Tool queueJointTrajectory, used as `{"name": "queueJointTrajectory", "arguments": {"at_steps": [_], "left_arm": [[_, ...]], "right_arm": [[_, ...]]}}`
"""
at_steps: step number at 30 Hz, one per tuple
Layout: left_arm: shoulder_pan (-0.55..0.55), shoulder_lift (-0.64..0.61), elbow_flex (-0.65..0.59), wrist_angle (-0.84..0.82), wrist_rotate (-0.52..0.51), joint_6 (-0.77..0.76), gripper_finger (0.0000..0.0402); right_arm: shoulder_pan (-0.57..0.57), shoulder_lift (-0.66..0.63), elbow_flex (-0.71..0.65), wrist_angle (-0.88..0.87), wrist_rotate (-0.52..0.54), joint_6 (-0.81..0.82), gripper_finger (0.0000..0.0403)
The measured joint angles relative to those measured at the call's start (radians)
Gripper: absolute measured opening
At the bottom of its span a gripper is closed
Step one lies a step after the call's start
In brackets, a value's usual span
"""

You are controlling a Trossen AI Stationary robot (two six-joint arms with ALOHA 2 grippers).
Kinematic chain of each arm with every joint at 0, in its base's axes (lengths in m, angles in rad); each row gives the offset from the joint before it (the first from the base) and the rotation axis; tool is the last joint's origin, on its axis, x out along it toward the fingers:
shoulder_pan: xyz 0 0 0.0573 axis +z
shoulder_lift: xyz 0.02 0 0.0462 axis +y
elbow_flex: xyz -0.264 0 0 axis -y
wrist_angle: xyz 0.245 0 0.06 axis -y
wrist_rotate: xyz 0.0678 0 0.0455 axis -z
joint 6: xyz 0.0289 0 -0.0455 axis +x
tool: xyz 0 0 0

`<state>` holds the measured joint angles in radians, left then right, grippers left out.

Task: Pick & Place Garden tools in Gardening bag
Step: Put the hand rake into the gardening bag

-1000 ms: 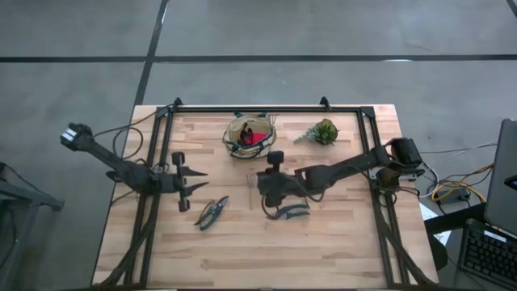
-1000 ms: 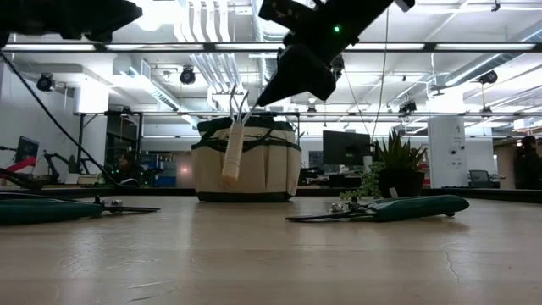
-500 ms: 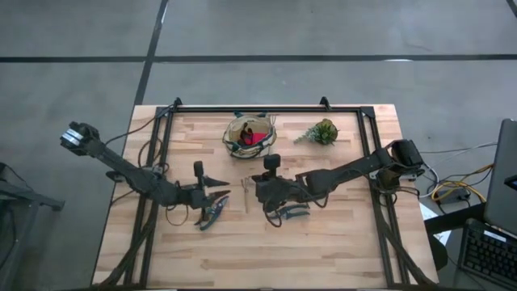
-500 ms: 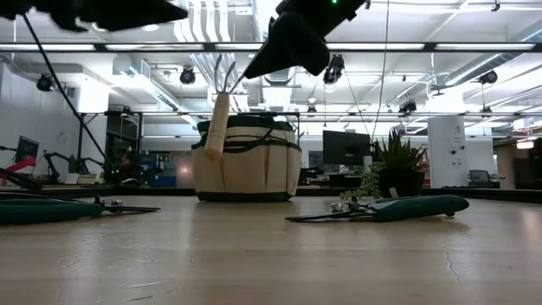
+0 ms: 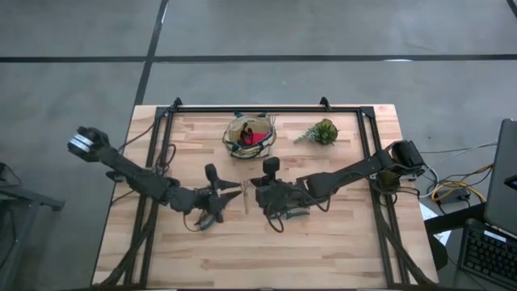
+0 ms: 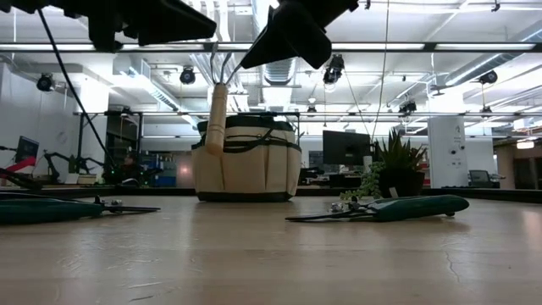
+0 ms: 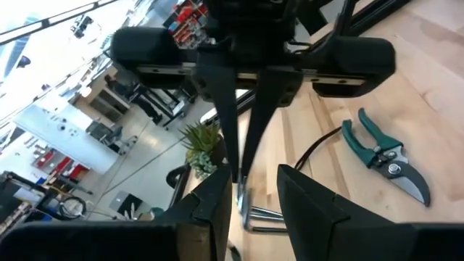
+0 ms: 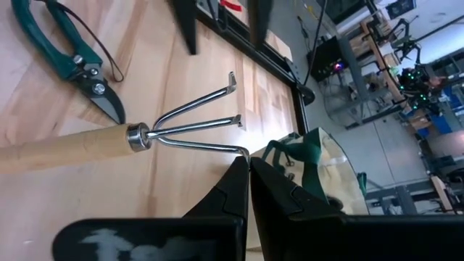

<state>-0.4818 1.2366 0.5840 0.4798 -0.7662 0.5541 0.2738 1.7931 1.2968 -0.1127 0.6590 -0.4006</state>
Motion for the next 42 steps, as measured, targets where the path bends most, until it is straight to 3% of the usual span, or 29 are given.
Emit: {"name": "queueJointTrajectory", "arguments": {"at_steps": [17,21,29,42], "left_arm": [[0.025,0.032,0.003,-0.001,-0.022,-0.005,0.0113],[0.025,0.032,0.003,-0.001,-0.021,-0.009,0.0093],[0.025,0.032,0.001,-0.010,-0.021,-0.010,0.0012],[0.024,0.031,0.001,-0.010,-0.018,-0.012,0.0007]], "right_arm": [[0.017,0.000,0.000,0.026,0.000,-0.029,0.0008],[0.016,0.000,0.000,0.026,0.000,-0.027,0.0008],[0.016,0.000,0.000,0.024,0.000,-0.026,0.0008],[0.016,0.000,0.000,0.018,-0.008,-0.025,0.0012]]}}
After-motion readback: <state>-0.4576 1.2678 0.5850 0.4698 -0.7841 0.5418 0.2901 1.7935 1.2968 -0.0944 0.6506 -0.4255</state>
